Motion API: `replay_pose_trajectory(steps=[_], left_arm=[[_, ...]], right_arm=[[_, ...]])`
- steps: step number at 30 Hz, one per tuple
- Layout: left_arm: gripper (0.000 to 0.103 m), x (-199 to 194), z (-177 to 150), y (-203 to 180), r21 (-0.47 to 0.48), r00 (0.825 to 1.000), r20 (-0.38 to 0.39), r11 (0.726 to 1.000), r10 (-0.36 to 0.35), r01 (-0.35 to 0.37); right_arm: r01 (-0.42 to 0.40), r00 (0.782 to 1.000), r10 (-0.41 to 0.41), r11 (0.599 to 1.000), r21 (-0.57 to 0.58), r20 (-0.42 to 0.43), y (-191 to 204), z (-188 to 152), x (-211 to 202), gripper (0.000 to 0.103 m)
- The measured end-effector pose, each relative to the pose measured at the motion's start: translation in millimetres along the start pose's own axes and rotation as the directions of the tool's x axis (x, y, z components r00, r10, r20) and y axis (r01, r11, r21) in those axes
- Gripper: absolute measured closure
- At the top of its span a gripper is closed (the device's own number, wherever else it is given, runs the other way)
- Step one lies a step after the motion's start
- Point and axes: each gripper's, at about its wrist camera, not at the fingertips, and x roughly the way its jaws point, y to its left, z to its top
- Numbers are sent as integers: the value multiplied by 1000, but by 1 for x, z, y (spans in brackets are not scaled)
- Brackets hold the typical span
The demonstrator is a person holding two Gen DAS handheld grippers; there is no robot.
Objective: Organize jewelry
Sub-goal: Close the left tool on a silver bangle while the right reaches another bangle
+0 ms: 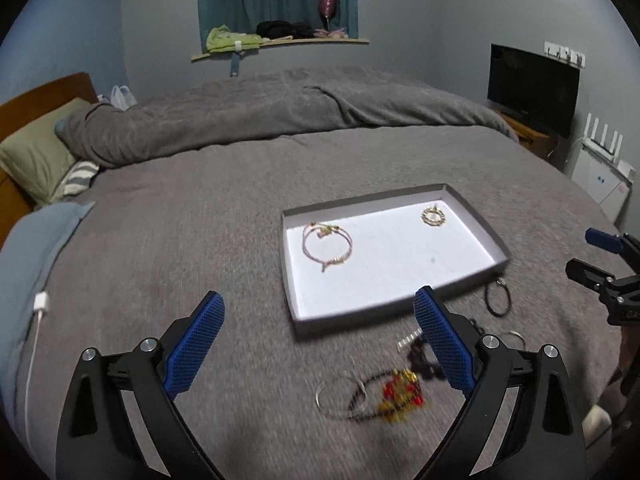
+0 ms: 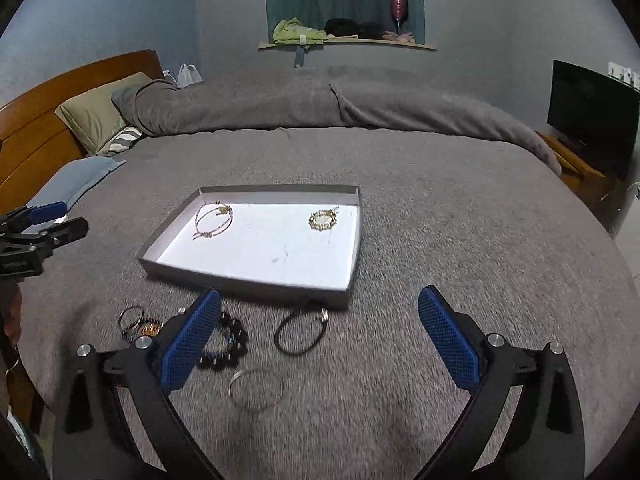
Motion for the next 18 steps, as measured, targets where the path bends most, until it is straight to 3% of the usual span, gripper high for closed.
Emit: replay_pose_trajectory(steps=[9, 18], left_arm=[[7, -15, -48, -1, -13, 999, -40, 1000, 27, -28], [7, 16, -91, -2, -33, 991, -129, 999, 38, -43]], right_arm=[[-27, 999, 28, 999, 29, -44, -5, -35, -15, 5], [-39, 994, 37, 999, -27, -99, 9, -64, -6, 5]])
